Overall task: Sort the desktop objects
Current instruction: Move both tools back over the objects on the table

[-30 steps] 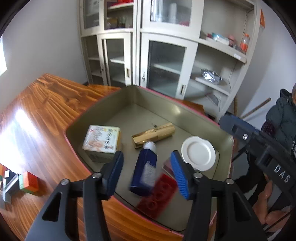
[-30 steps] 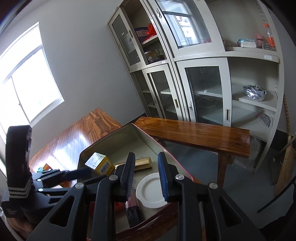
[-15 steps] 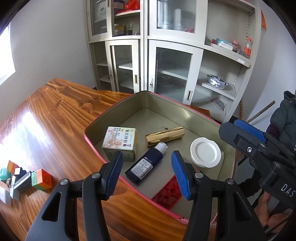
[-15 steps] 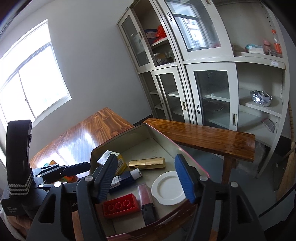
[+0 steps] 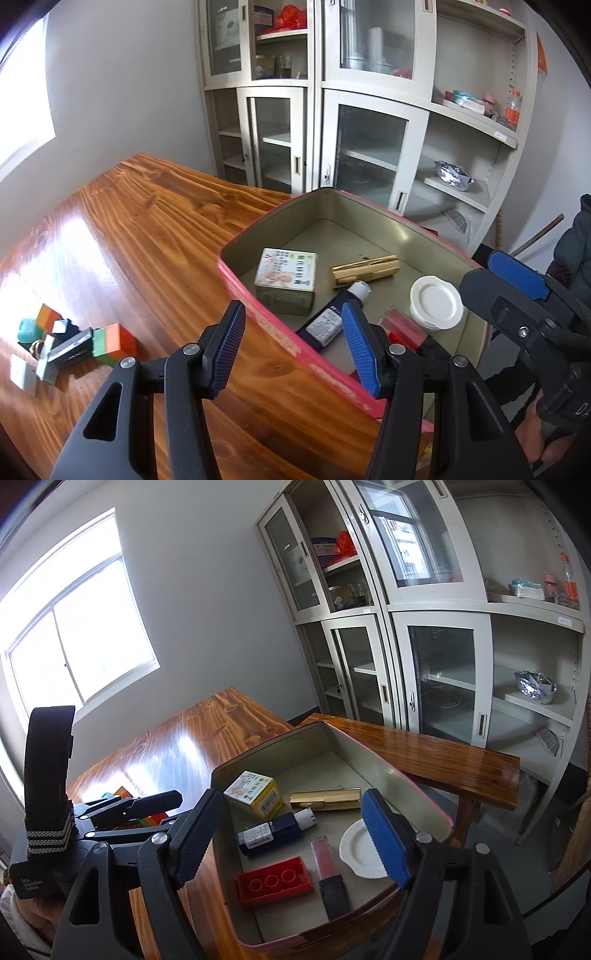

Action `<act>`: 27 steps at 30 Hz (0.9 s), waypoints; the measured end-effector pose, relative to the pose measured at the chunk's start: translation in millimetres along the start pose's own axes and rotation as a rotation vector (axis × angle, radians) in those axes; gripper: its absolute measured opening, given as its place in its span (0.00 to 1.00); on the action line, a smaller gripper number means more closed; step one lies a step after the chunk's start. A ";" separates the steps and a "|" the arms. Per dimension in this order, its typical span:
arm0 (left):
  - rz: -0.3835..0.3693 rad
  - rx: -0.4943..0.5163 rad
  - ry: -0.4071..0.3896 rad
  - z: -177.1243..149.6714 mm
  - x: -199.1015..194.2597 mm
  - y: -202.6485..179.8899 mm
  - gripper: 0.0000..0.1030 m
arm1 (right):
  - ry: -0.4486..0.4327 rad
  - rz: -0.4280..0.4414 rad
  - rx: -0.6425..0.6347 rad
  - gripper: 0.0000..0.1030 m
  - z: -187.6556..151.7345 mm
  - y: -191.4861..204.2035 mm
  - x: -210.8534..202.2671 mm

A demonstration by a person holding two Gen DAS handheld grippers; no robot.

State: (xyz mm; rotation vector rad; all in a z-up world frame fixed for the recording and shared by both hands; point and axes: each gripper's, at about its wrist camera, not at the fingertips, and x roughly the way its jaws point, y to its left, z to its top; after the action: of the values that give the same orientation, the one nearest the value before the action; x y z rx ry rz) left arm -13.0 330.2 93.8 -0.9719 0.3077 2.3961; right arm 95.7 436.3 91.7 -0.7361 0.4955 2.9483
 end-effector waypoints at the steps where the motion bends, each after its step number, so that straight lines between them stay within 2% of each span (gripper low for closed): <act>1: 0.007 0.000 -0.003 -0.9 -1.4 1.4 0.57 | 0.002 0.002 0.000 0.79 -0.4 1.1 0.4; 12: 0.054 -0.082 0.000 -15.2 -17.3 37.7 0.57 | 0.033 0.067 -0.034 0.82 -8.5 31.0 3.3; 13: 0.060 -0.088 -0.004 -17.8 -20.3 41.9 0.58 | 0.034 0.074 -0.040 0.82 -9.3 34.3 3.5; 15: 0.070 -0.096 -0.016 -22.6 -25.2 49.0 0.68 | 0.039 0.089 -0.057 0.82 -11.6 42.9 4.9; 17: 0.080 -0.107 -0.027 -26.0 -28.4 56.0 0.71 | 0.051 0.093 -0.071 0.83 -13.3 50.5 8.2; 21: 0.077 -0.126 -0.025 -31.3 -30.0 72.9 0.71 | 0.076 0.097 -0.090 0.83 -17.4 65.1 14.5; 27: 0.123 -0.191 -0.029 -47.9 -43.1 111.9 0.71 | 0.109 0.136 -0.111 0.83 -25.3 90.2 25.4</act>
State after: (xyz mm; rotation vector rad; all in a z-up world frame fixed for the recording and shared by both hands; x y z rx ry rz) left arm -21.4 201.4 91.0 -1.0280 0.1327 2.5863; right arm 72.3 342.4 85.2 -0.9144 0.4070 3.0953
